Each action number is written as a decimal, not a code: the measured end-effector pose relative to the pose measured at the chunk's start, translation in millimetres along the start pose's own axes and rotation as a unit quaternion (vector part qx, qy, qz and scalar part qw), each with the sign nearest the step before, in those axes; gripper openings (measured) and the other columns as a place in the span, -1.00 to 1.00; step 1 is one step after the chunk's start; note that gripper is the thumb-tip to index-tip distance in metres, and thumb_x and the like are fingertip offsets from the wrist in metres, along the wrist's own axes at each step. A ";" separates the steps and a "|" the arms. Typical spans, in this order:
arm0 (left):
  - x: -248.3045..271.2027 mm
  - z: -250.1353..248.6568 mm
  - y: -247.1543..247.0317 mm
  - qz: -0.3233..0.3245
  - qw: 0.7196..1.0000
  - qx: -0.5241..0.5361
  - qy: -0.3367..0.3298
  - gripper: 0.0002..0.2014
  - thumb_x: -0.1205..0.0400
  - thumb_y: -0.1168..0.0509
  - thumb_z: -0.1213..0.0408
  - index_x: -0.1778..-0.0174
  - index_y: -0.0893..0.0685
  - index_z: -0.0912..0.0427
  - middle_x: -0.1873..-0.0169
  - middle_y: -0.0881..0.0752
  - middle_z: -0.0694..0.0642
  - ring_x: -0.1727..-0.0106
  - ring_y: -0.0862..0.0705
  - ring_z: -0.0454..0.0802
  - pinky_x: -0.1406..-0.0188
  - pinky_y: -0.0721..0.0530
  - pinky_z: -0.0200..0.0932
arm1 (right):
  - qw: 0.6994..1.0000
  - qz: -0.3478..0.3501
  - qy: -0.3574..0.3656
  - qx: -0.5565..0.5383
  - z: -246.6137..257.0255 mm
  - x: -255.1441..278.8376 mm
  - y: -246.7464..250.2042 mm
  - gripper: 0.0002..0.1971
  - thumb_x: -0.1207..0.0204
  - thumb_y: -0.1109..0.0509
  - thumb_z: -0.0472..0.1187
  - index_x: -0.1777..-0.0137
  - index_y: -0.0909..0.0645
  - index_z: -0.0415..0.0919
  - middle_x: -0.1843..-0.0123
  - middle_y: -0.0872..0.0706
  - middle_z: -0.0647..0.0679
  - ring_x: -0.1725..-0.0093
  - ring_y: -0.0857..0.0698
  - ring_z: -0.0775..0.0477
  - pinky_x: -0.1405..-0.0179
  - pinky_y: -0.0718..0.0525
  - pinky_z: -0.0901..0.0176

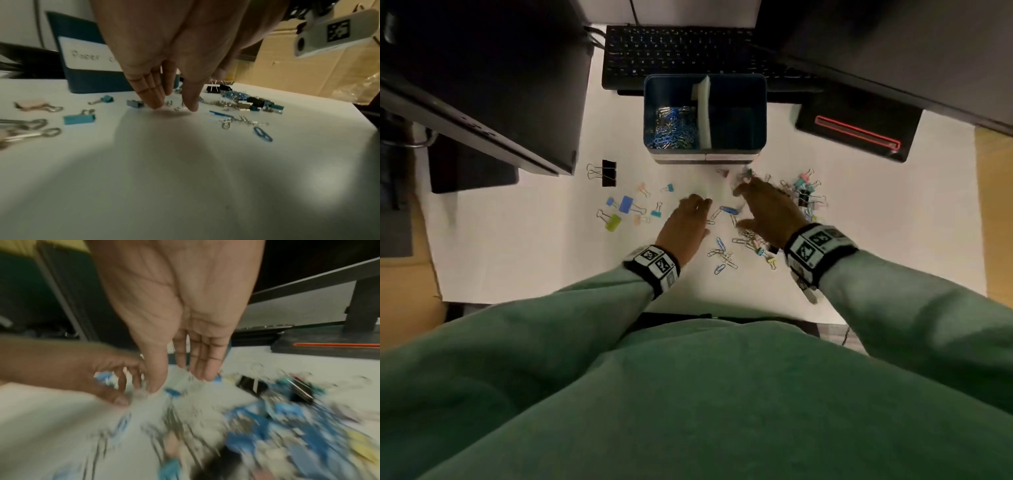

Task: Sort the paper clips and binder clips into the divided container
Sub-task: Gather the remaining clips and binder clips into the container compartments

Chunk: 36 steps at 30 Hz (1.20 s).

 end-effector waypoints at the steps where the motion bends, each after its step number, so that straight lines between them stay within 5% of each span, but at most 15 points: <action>1: -5.3 -3.0 -1.5 -0.001 1.000 -0.002 -0.001 -0.46 -0.59 -0.37 0.33 -0.48 -0.40 0.34 -0.36 -0.46 0.32 -0.35 -0.48 0.27 -0.32 -0.55 0.07 | 0.999 0.038 -0.001 0.035 -7.3 6.7 -18.6 -0.25 -0.38 -0.58 -0.02 -0.51 -0.34 -0.19 -0.50 -0.43 -0.21 -0.41 -0.52 -0.23 -0.33 -0.60 -0.10; 4: -16.2 -7.9 0.2 -0.019 1.000 -0.007 -0.002 -0.65 -0.60 -0.34 0.36 -0.29 -0.53 0.34 -0.21 -0.54 0.31 -0.21 -0.55 0.23 -0.15 -0.63 0.00 | 0.997 0.051 0.011 0.063 -7.3 8.5 -41.6 -0.17 -0.35 -0.60 -0.04 -0.54 -0.29 -0.24 -0.47 -0.39 -0.27 -0.38 -0.50 -0.27 -0.23 -0.67 -0.17; 11: -18.3 -9.6 0.1 -0.024 0.999 0.031 0.002 -0.83 -0.60 -0.30 0.48 -0.10 -0.59 0.33 -0.02 -0.64 0.26 -0.05 -0.65 0.16 0.03 -0.56 -0.16 | 0.999 -0.001 0.052 0.008 11.0 -8.7 -41.1 -0.84 -0.60 -0.30 -0.34 -0.14 -0.57 -0.33 -0.06 -0.64 -0.27 0.00 -0.69 -0.29 0.07 -0.68 -0.05; 15: -19.3 0.8 -1.3 -0.011 0.996 0.084 0.026 -0.89 -0.64 -0.25 0.43 -0.04 -0.64 0.30 0.04 -0.66 0.22 0.02 -0.66 0.13 0.04 -0.59 -0.14 | 0.995 0.003 0.001 -0.099 -9.0 -15.4 -40.7 -0.87 -0.51 -0.34 -0.37 -0.02 -0.66 -0.28 -0.03 -0.73 -0.22 -0.03 -0.69 -0.24 -0.06 -0.68 0.00; 18: -17.1 10.7 11.5 -0.023 0.991 0.123 0.040 -0.89 -0.61 -0.29 0.43 0.01 -0.68 0.23 0.07 -0.69 0.16 0.07 -0.67 0.08 -0.01 -0.66 -0.07 | 0.977 -0.009 -0.038 -0.212 -25.6 -11.2 -30.5 -0.90 -0.52 -0.42 -0.32 0.00 -0.69 -0.19 0.00 -0.77 -0.08 0.04 -0.70 0.00 -0.09 -0.66 0.21; 21: -12.9 18.6 55.4 -0.091 0.975 0.195 0.049 -0.91 -0.61 -0.32 0.43 0.05 -0.70 0.20 0.11 -0.74 0.09 0.15 -0.68 -0.07 0.10 -0.62 -0.39 | 0.952 -0.025 -0.035 -0.304 -18.6 -7.6 -0.7 -0.88 -0.51 -0.47 -0.27 -0.03 -0.67 -0.18 0.09 -0.76 0.02 0.22 -0.69 0.24 0.07 -0.66 0.43; 23: -12.1 26.7 96.5 -0.150 0.958 0.235 0.066 -0.92 -0.63 -0.31 0.39 0.03 -0.71 0.19 0.14 -0.74 0.00 0.21 -0.68 -0.18 0.22 -0.58 -0.57 | 0.929 -0.056 -0.016 -0.365 -1.8 -14.7 32.1 -0.85 -0.51 -0.48 -0.26 -0.06 -0.68 -0.20 0.13 -0.77 0.02 0.24 -0.73 0.19 0.13 -0.69 0.40; 25: -18.0 37.1 133.4 -0.204 0.942 0.255 0.080 -0.88 -0.63 -0.31 0.41 0.03 -0.73 0.17 0.15 -0.76 -0.02 0.19 -0.69 -0.20 0.18 -0.63 -0.51 | 0.911 -0.096 0.012 -0.402 19.9 -31.9 67.4 -0.83 -0.51 -0.47 -0.30 -0.08 -0.68 -0.27 0.13 -0.78 -0.05 0.23 -0.75 0.08 0.13 -0.74 0.33; 30: -35.8 62.2 162.9 -0.247 0.925 0.258 0.129 -0.76 -0.59 -0.17 0.48 -0.04 -0.70 0.20 0.14 -0.77 0.11 0.12 -0.72 -0.02 -0.02 -0.72 -0.11 | 0.933 -0.171 0.011 -0.316 57.2 -98.2 106.8 -0.89 -0.48 -0.47 -0.32 0.02 -0.73 -0.30 0.11 -0.81 -0.13 0.12 -0.78 -0.04 0.00 -0.78 0.09; 36: 9.9 59.8 132.8 -0.304 0.903 0.268 0.145 -0.69 -0.64 -0.23 0.46 -0.31 -0.57 0.23 -0.17 -0.60 0.13 0.02 -0.63 -0.12 -0.05 -0.64 -0.31 | 0.952 -0.131 0.019 -0.275 63.9 -98.1 79.3 -0.80 -0.48 -0.48 -0.24 -0.06 -0.72 -0.33 0.05 -0.80 -0.20 0.05 -0.76 -0.09 -0.04 -0.71 0.17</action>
Point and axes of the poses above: each hand's wrist, its own x-axis away from the middle knuckle, its own y-axis out of the back of the hand, z = x × y, the point moved 10 cm from there along -x, towards the middle knuckle
